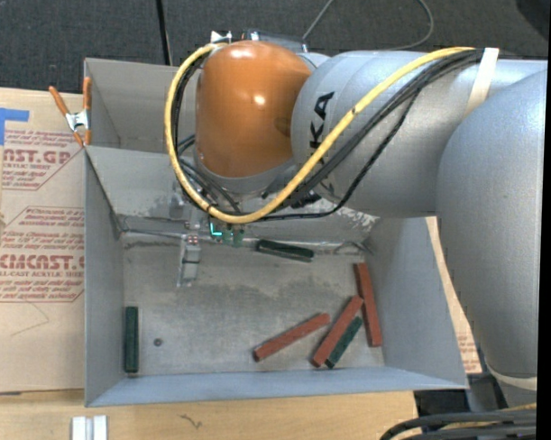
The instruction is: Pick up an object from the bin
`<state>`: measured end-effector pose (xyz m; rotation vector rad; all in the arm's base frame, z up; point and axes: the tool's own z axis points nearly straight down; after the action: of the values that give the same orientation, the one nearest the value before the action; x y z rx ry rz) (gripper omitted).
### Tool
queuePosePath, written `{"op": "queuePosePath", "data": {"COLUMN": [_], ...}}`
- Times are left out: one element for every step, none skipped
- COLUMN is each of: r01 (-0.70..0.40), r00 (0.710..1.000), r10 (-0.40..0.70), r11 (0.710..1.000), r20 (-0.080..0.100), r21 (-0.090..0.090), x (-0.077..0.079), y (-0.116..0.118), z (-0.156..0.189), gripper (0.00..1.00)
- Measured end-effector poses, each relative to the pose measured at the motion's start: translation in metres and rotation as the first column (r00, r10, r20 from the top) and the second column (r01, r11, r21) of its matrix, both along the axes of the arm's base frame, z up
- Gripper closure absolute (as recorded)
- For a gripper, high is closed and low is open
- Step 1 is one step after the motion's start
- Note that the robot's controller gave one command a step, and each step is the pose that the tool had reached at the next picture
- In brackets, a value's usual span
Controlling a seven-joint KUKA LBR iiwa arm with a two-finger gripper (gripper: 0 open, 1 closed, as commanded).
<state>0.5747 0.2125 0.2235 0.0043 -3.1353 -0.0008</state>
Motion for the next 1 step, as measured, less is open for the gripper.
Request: {"op": "queuePosePath", "data": {"r01": [-0.022], "r00": [1.0], "r10": [0.022], "r11": [1.0], "r20": [-0.003], "r21": [-0.002], "x": [-0.0495], "y": [-0.0025], "z": [-0.0694], "gripper": [0.0]}}
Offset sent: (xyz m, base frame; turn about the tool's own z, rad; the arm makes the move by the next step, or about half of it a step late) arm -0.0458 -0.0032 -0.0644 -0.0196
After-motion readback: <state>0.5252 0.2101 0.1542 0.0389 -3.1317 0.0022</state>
